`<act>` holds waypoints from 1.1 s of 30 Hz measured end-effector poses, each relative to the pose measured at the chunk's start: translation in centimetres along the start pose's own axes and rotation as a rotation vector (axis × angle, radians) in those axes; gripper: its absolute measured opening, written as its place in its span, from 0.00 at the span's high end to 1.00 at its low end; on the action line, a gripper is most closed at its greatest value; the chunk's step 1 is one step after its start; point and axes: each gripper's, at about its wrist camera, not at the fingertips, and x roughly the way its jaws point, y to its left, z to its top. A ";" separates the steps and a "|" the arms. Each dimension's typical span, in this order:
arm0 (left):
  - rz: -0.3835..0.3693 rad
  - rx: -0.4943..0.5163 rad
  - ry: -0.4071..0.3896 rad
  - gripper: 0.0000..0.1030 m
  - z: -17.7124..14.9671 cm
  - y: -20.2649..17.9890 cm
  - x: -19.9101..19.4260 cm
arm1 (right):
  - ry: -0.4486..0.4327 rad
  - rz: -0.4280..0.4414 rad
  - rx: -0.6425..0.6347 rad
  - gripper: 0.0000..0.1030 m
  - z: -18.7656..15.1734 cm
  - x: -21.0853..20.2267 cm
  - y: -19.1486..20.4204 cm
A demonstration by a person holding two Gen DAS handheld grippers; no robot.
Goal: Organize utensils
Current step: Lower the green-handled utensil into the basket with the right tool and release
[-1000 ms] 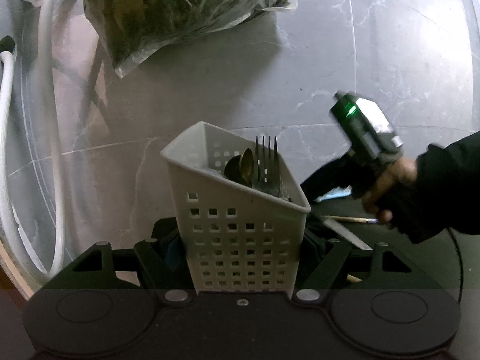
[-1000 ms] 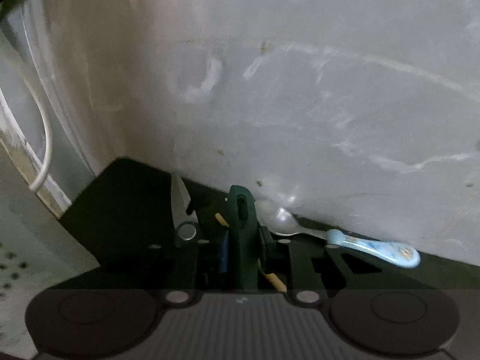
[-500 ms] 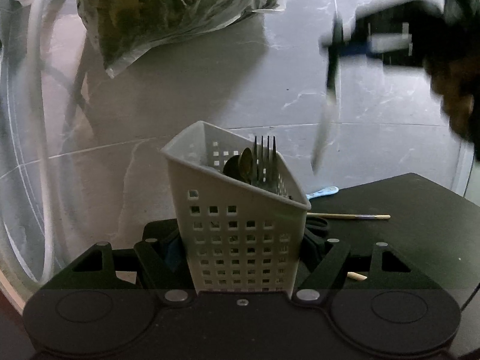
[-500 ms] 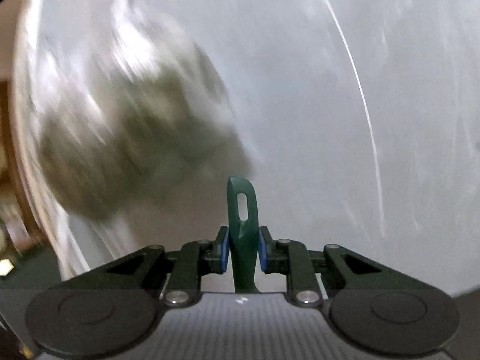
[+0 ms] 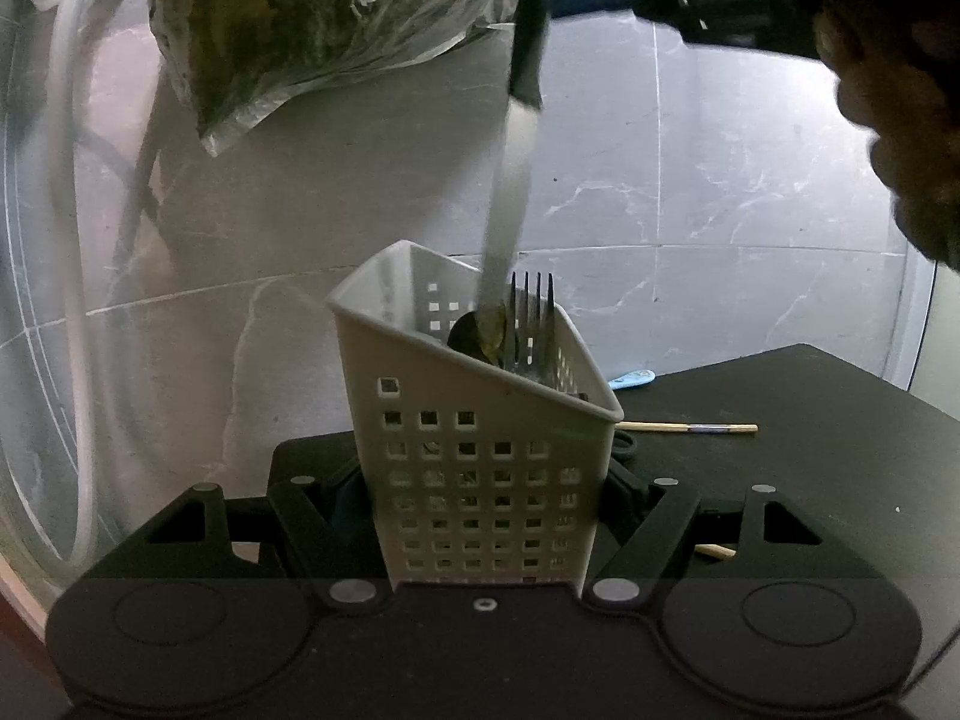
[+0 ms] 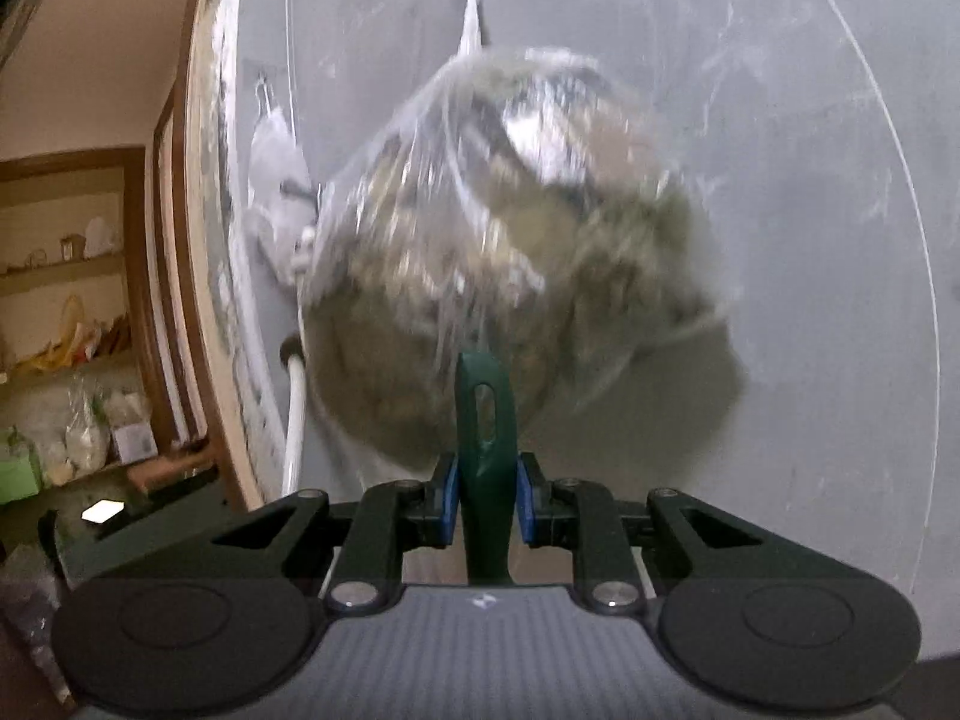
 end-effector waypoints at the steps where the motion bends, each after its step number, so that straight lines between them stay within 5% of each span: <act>1: 0.000 -0.001 -0.001 0.26 0.0 0.0 0.0 | 0.026 -0.001 -0.004 0.78 -0.3 0.1 -0.3; 9: 0.001 0.002 0.000 0.26 -0.1 -0.1 0.1 | 0.182 -0.033 -0.025 0.77 -3.0 1.1 -0.4; 15: 0.005 0.000 0.001 0.26 -0.1 -0.2 0.0 | 0.186 -0.012 -0.018 0.38 -2.8 0.4 -1.1; 19: 0.007 0.001 0.003 0.26 0.0 -0.2 0.0 | 0.172 -0.067 -0.014 0.06 -2.4 -0.5 -3.0; 21: 0.011 0.001 0.005 0.26 0.1 -0.3 -0.1 | 0.170 -0.121 -0.014 0.00 -2.6 -1.2 -4.6; 28: 0.055 -0.007 0.015 0.26 0.2 -0.7 -0.3 | 0.391 -0.334 0.001 0.00 -5.6 1.3 -11.6; 33: 0.088 -0.019 0.023 0.26 0.3 -0.9 -0.3 | 0.459 -0.342 -0.021 0.05 -7.6 4.9 -14.3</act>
